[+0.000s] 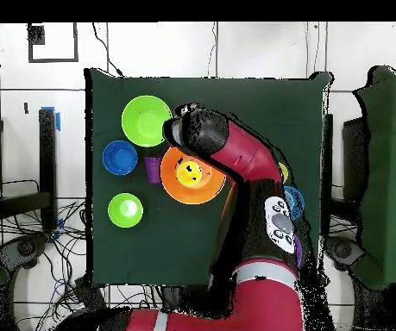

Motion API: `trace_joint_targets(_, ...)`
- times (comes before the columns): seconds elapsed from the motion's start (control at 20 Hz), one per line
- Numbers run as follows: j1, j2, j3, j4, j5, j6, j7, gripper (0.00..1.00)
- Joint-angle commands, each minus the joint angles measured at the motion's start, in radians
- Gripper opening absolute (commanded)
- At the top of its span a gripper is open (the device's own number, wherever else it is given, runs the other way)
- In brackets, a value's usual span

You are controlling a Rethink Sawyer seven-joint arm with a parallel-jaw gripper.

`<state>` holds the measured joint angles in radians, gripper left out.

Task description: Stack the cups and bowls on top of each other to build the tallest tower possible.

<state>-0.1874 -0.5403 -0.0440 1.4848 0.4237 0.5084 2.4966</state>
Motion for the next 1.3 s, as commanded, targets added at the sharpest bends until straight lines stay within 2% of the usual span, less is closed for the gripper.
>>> trace_joint_targets(0.05, 0.002, 0.052, 0.132, -0.064, 0.033, 0.124, 0.082, 1.00)
trace_joint_targets(0.55, 0.044, 0.075, 0.124, -0.132, 0.058, 0.159, 0.126, 1.00)
trace_joint_targets(0.85, 0.021, 0.086, 0.143, -0.123, 0.069, 0.146, 0.091, 1.00)
trace_joint_targets(1.05, 0.032, 0.119, 0.143, -0.165, 0.071, 0.148, 0.099, 1.00)
trace_joint_targets(1.3, 0.037, 0.138, 0.150, -0.173, 0.079, 0.125, 0.096, 1.00)
